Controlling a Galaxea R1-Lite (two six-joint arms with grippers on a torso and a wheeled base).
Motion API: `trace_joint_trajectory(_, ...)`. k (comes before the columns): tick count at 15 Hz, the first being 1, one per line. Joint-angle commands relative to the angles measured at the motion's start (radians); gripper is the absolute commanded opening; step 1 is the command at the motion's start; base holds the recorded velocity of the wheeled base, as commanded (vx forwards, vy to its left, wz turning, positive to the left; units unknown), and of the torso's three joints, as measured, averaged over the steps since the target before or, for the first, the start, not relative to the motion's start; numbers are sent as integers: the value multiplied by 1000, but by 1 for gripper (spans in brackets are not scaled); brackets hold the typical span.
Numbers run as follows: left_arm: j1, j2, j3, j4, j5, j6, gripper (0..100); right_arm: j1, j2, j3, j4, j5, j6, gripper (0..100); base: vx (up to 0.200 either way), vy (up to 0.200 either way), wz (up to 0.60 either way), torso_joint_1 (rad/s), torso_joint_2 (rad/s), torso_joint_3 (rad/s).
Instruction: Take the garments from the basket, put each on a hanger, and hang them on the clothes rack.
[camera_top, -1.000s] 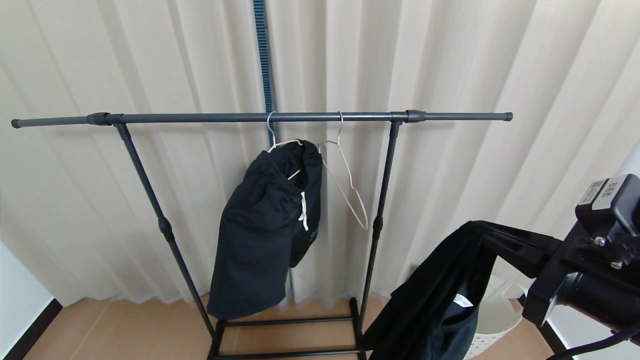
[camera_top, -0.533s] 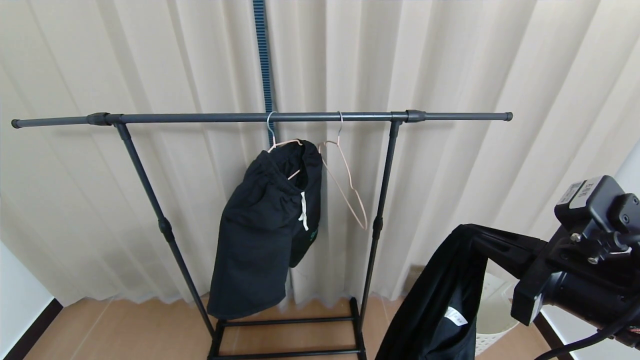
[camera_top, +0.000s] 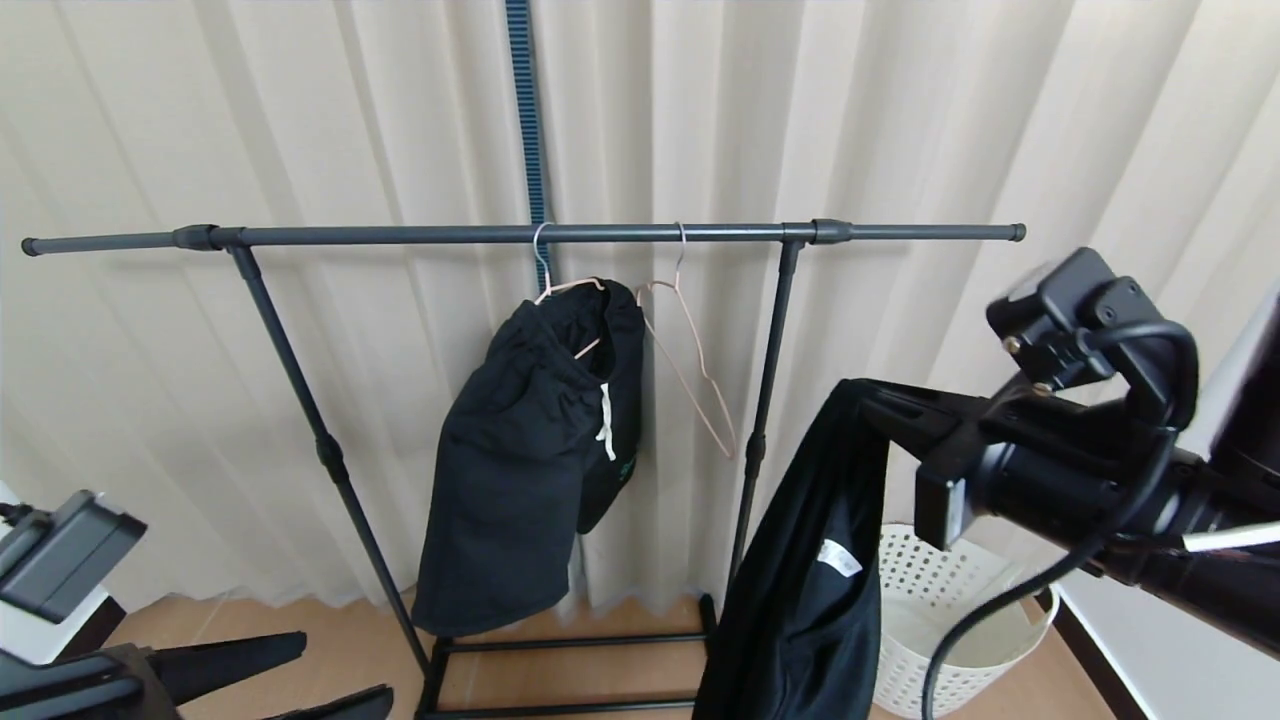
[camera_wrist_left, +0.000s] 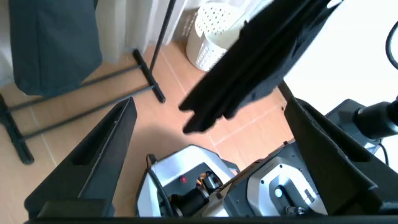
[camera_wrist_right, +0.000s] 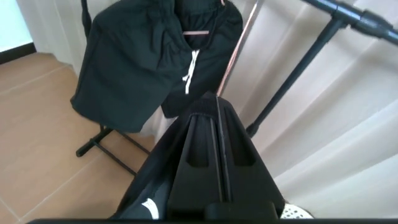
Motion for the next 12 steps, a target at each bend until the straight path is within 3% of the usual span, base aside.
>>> trace_joint_trajectory(1, -64, 133, -72, 33, 37, -17, 100, 2, 106, -63, -3, -16, 14, 0, 0, 0, 0, 0, 0, 0)
trace_joint_trajectory(2, -133, 200, -127, 47, 63, -78, 100, 2, 181, -79, -65, -72, 72, 0, 0, 0, 0, 0, 0, 0)
trace_joint_trajectory(4, -204, 314, -209, 45, 93, -156, 100, 13, 227, -80, -165, -155, 74, 0, 0, 0, 0, 0, 0, 0)
trace_joint_trajectory(8, -279, 533, -305, 45, 184, -214, 100, 33, 236, -80, -183, -175, 78, 0, 0, 0, 0, 0, 0, 0)
trace_joint_trajectory(12, -323, 686, -434, 44, 211, -282, 100, 54, 231, -76, -188, -177, 83, 0, 0, 0, 0, 0, 0, 0)
